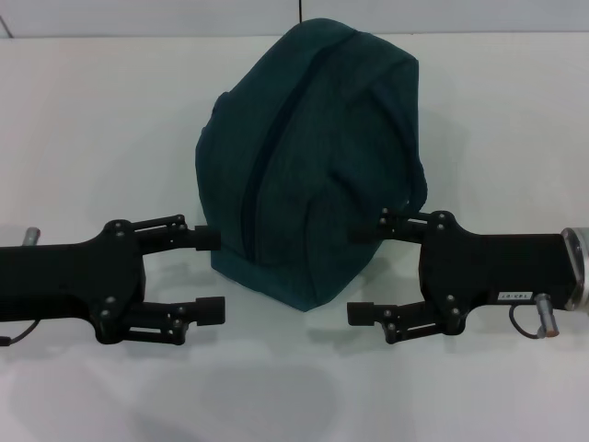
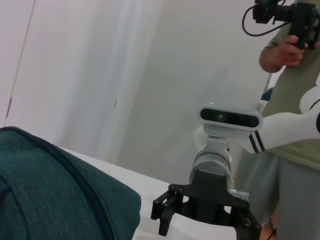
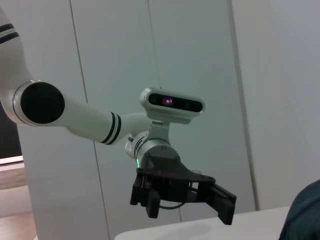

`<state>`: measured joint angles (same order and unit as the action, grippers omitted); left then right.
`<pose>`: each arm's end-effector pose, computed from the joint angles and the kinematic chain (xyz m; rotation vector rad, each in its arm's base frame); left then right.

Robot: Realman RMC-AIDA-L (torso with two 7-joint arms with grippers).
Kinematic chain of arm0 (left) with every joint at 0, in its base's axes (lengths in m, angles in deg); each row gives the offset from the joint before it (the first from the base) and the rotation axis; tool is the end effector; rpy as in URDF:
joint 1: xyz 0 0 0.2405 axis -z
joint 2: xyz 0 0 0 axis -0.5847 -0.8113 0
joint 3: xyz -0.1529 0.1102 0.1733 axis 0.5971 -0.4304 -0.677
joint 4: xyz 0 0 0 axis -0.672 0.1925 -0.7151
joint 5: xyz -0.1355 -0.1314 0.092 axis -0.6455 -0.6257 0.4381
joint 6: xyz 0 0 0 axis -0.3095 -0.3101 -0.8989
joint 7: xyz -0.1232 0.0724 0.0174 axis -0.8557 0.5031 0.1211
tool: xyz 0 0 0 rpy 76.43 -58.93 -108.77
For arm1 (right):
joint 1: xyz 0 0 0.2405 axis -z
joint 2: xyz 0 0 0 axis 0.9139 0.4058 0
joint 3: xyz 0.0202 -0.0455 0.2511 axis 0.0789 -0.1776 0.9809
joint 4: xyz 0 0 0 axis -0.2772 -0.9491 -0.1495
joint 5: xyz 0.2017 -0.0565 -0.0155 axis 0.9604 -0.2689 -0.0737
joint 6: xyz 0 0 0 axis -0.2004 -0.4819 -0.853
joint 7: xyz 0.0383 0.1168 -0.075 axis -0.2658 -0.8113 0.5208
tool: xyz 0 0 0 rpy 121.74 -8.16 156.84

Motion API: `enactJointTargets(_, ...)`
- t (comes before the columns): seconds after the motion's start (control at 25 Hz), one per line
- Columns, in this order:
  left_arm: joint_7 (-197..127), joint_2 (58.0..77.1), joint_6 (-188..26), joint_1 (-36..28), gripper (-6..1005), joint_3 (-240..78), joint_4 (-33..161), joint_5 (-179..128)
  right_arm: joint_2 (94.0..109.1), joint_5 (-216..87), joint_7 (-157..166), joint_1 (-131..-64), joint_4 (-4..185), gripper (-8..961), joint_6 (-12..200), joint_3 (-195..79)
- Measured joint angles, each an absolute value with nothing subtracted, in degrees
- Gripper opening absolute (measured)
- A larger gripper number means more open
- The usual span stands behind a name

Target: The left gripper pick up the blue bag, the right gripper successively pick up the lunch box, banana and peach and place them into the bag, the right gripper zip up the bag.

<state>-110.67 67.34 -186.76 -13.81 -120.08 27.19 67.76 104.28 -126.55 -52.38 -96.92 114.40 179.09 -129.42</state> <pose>-0.2674 0.2569 0.0385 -2.9167 -0.5026 -1.0514 0.2075 0.2950 -0.0429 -2.9397 0.1309 1.0875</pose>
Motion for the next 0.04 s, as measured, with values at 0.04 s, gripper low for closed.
enactJointTargets(0.04, -110.66, 67.35, -186.76, -13.79, 874, -120.08, 27.19, 67.76, 104.28, -126.55, -52.38, -96.91, 114.41, 885, 179.09, -129.42)
